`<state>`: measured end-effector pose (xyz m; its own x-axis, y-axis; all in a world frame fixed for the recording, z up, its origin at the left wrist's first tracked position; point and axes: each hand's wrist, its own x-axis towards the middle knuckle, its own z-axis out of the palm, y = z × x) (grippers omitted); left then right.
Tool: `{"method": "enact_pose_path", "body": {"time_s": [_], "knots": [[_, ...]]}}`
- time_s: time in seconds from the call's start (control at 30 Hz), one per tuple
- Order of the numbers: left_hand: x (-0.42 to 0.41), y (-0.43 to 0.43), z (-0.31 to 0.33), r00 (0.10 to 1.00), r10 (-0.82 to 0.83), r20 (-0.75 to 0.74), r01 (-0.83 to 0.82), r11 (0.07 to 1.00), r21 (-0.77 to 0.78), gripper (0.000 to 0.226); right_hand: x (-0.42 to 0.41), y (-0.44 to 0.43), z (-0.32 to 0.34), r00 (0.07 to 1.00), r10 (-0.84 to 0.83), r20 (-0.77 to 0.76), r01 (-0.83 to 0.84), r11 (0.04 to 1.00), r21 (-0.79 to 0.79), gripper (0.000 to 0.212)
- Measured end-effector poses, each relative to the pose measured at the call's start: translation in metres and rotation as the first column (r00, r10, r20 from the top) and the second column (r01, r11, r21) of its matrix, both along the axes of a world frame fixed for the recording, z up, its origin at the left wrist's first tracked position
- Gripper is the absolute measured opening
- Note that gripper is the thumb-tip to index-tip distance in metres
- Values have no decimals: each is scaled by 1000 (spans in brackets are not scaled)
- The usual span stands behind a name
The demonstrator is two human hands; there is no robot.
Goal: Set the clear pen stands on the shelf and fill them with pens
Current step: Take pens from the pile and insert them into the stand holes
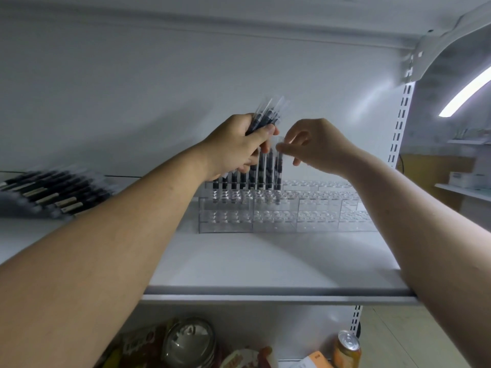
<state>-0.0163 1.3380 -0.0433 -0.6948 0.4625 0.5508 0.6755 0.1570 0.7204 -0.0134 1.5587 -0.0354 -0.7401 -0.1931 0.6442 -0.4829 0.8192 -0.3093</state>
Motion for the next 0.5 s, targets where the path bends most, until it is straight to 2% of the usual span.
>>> {"method": "enact_pose_path", "body": {"time_s": [0.07,0.13,0.2,0.3,0.5], "knots": [[-1,0,0,1000,-11,4,11,1000,11,25,1,-2,3,992,78,-95,-90,986,-141,18],[-1,-1,0,1000,-23,2,23,1000,15,24,4,-5,7,969,216,-120,-243,921,-303,3],[0,-1,1,999,-41,-6,41,999,24,25,6,-7,9,936,339,-93,-346,844,-410,8],[0,-1,1,999,-49,-17,50,998,36,27,9,-7,8,891,454,-20,-405,774,-487,8],[0,1,1,998,-43,-44,44,999,21,26,9,-10,7,902,430,-24,-379,767,-518,20]]}}
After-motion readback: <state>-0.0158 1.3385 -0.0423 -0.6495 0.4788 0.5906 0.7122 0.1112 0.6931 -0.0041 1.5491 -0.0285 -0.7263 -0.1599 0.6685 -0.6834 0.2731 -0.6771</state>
